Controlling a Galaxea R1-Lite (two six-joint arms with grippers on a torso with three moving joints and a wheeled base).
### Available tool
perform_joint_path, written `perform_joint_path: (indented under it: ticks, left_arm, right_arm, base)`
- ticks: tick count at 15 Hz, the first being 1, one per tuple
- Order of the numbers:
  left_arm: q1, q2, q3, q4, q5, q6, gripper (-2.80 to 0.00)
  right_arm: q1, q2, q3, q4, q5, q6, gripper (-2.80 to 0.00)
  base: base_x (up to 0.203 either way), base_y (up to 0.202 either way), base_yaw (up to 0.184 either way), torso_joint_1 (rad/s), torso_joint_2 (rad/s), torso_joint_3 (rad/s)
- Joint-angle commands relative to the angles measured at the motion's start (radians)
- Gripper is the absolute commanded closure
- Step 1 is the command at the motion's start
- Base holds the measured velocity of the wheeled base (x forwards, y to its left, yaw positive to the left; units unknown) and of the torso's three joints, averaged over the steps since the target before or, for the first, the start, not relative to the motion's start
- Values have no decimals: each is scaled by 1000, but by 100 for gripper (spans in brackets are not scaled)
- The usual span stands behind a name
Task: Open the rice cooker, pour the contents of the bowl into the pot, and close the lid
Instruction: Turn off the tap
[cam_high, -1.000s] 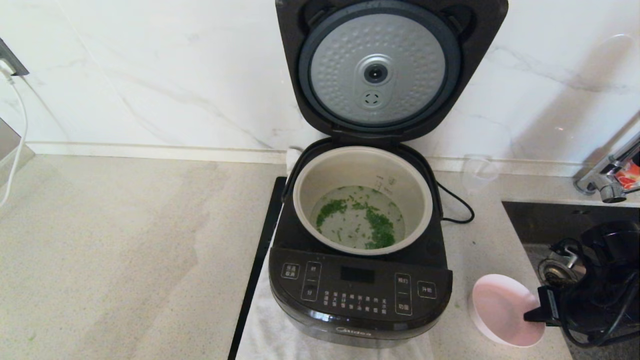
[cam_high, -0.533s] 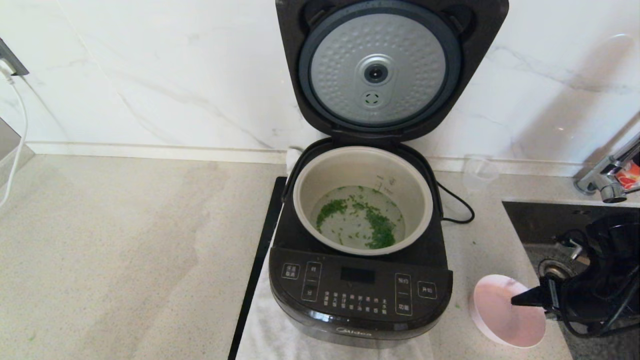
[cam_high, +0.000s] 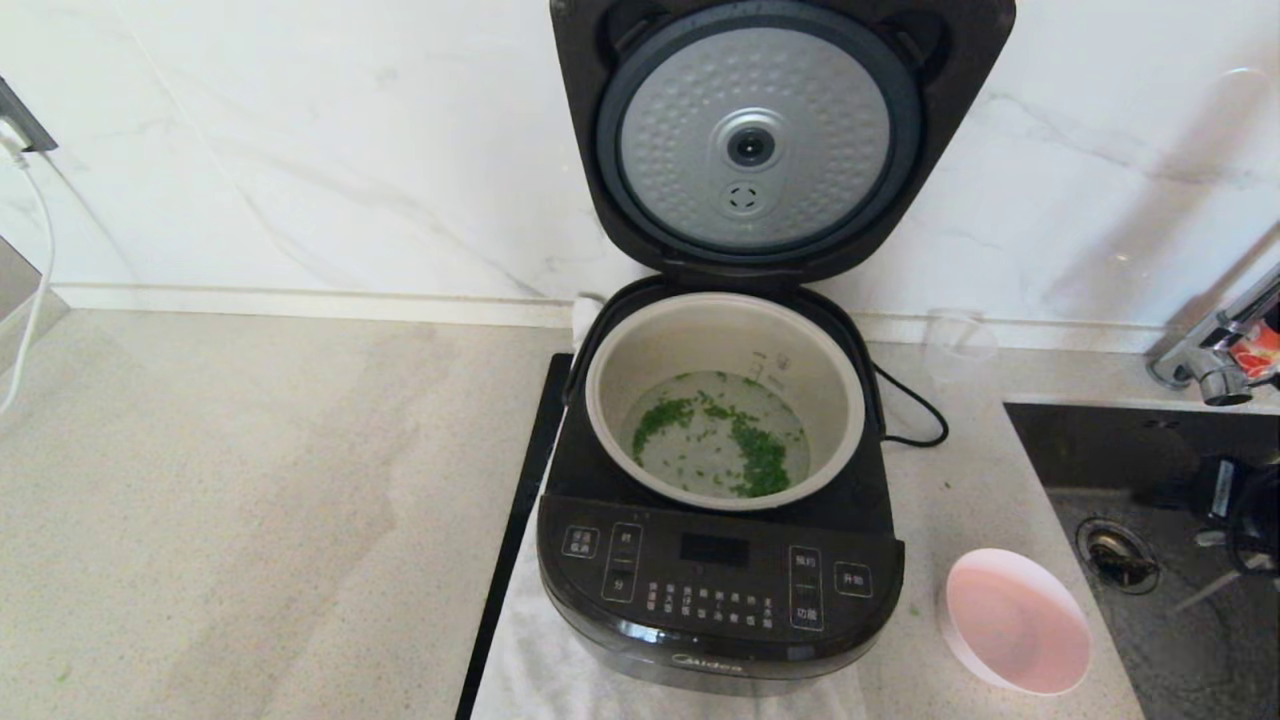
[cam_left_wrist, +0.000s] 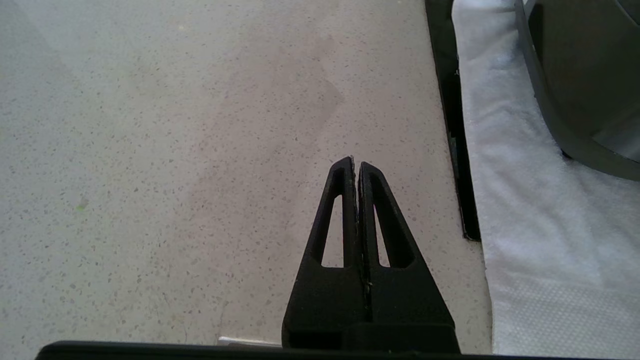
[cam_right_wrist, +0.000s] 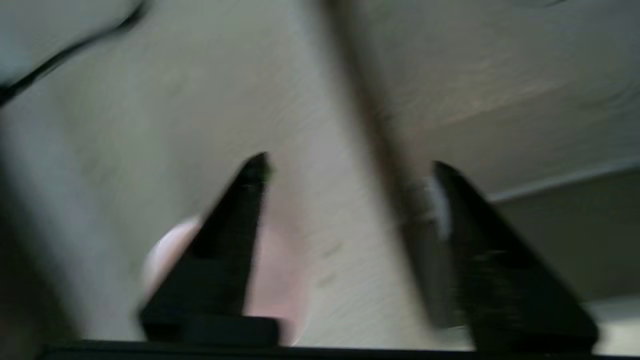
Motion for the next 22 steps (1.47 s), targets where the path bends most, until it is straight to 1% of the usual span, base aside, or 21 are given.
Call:
perform_joint_path:
  ticks: [1, 2, 4, 5, 7, 9, 11, 14, 18, 20, 22]
  left_arm:
    - [0, -1, 2, 0, 0, 0, 0]
    - [0, -1, 2, 0, 0, 0, 0]
    - [0, -1, 2, 0, 0, 0, 0]
    - [0, -1, 2, 0, 0, 0, 0]
    - [0, -1, 2, 0, 0, 0, 0]
    - [0, -1, 2, 0, 0, 0, 0]
    - [0, -1, 2, 0, 0, 0, 0]
    - [0, -1, 2, 0, 0, 0, 0]
    - [0, -1, 2, 0, 0, 0, 0]
    - [0, -1, 2, 0, 0, 0, 0]
    - [0, -1, 2, 0, 0, 0, 0]
  right_arm:
    - [-29, 27, -18, -10, -137, -13, 0]
    - [-50, 54, -19, -36, -180, -19, 0]
    - [-84, 96, -13, -162, -231, -22, 0]
    - [-95, 123, -13, -219, -277, -24, 0]
    - [-99, 184, -17, -323, -398, -44, 0]
    - [-100, 237, -18, -434, -473, -71, 0]
    - [-100, 282, -26, -494, -548, -93, 0]
    - [-97, 339, -37, -618, -621, -144, 0]
    - [-98, 425, -64, -808, -730, -262, 0]
    - [-98, 455, -74, -848, -758, -297, 0]
    - [-98, 477, -103, -851, -780, -306, 0]
  base:
    - [0, 0, 0, 0, 0, 0]
    - [0, 0, 0, 0, 0, 0]
    - [0, 0, 0, 0, 0, 0]
    - [0, 0, 0, 0, 0, 0]
    - [0, 0, 0, 0, 0, 0]
    - [0, 0, 0, 0, 0, 0]
    - [0, 0, 0, 0, 0, 0]
    - [0, 0, 0, 0, 0, 0]
    - [0, 0, 0, 0, 0, 0]
    - [0, 0, 0, 0, 0, 0]
    - [0, 0, 0, 0, 0, 0]
